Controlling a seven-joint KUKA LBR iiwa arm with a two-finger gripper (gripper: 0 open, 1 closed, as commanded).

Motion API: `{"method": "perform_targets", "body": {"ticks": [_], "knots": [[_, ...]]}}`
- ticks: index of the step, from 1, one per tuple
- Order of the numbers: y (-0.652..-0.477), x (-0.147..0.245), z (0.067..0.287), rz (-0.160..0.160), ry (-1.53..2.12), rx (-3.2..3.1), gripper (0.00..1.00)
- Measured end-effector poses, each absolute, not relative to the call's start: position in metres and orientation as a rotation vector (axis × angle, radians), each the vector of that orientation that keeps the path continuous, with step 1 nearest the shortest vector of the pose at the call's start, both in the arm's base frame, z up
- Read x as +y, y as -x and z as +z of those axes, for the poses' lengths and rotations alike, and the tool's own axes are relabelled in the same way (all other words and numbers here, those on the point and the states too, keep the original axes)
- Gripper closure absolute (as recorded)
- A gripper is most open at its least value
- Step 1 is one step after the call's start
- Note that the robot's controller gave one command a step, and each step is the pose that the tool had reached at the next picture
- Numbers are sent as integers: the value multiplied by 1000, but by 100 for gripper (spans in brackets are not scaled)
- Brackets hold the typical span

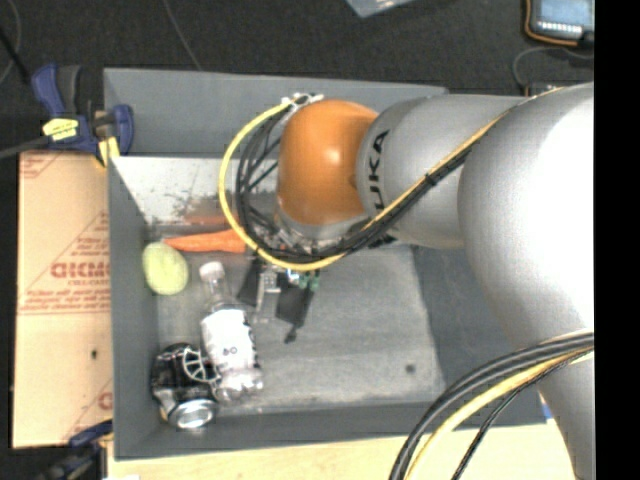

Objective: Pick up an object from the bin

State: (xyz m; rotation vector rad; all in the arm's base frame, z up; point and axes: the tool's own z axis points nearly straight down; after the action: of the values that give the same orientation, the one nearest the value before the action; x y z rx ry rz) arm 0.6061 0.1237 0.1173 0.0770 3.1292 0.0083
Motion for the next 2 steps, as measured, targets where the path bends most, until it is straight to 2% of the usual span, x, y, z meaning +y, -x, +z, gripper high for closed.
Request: {"method": "perform_targets", "body": {"ticks": [1,2], "knots": [[-618,95,84,4,-130,3134,0],[-616,87,72,13,-306,3110,100]]}}
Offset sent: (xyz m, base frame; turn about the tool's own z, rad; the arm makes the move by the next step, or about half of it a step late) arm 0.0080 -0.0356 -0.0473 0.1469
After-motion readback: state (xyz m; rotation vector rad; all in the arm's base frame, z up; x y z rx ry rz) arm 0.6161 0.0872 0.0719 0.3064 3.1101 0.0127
